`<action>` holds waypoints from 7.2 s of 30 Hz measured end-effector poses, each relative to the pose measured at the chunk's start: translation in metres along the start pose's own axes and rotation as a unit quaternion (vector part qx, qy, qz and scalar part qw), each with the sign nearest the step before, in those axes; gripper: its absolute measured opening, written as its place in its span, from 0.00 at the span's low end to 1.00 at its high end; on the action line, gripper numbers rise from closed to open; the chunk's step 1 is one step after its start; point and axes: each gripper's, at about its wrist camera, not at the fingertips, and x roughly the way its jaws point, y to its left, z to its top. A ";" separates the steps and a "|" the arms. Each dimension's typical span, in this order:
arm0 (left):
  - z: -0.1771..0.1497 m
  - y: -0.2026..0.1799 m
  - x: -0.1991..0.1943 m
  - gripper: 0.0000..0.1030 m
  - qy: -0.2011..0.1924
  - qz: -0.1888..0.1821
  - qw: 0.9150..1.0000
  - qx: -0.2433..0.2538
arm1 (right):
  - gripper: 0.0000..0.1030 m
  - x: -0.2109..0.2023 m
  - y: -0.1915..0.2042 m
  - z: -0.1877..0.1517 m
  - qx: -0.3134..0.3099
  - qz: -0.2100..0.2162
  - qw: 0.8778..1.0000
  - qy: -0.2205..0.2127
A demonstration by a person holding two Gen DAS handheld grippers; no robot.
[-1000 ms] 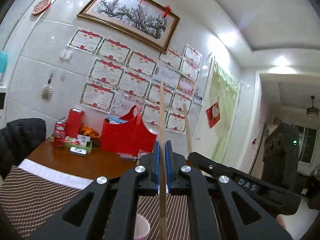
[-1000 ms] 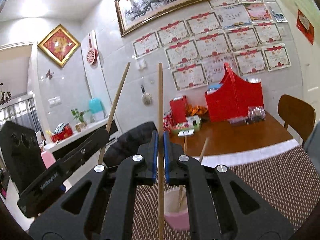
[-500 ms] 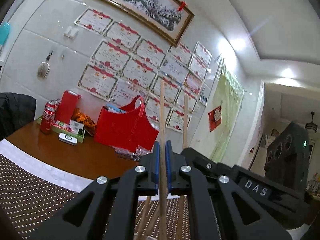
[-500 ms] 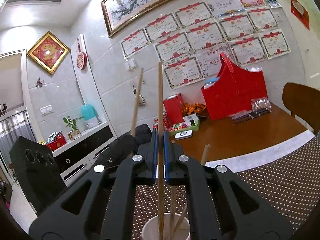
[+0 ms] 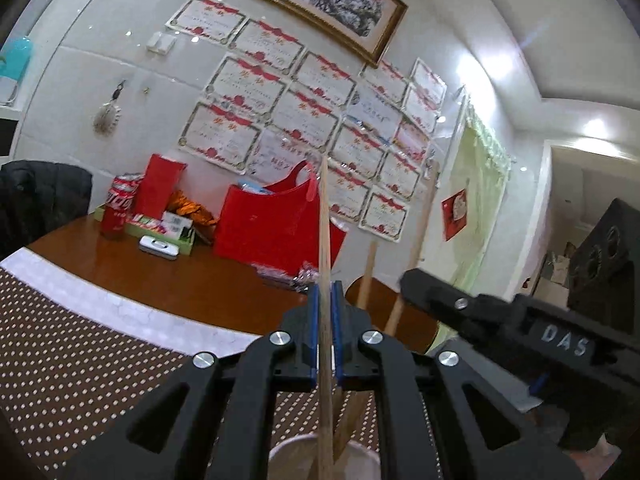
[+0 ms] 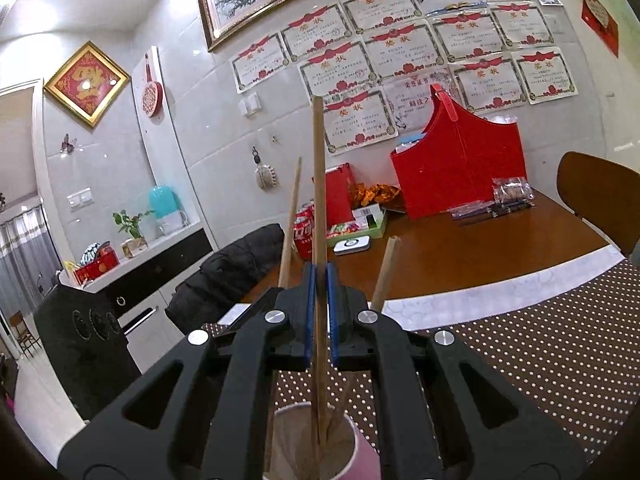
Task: Organize utensils
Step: 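Carry the chopstick upright over the pink cup and lower it in, then open the right tool to release the chopstick into the pink cup, then move the right tool back over the chopstick pile, then close the right tool on one chopstick and lift it, then carry the chopstick upright over the pink cup and lower it in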
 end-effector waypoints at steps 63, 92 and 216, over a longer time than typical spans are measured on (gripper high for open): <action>-0.105 -0.088 -0.222 0.88 0.315 0.242 0.908 0.132 | 0.94 -0.205 0.019 -0.137 0.012 -0.104 0.964 0.243; -0.159 -0.058 -0.218 0.88 0.386 0.223 0.886 0.125 | 0.94 -0.181 0.046 -0.214 -0.091 -0.134 0.919 0.359; 0.072 -0.064 -0.048 0.06 -0.052 0.016 0.994 0.096 | 0.06 -0.056 0.051 0.056 -0.076 0.048 0.996 0.000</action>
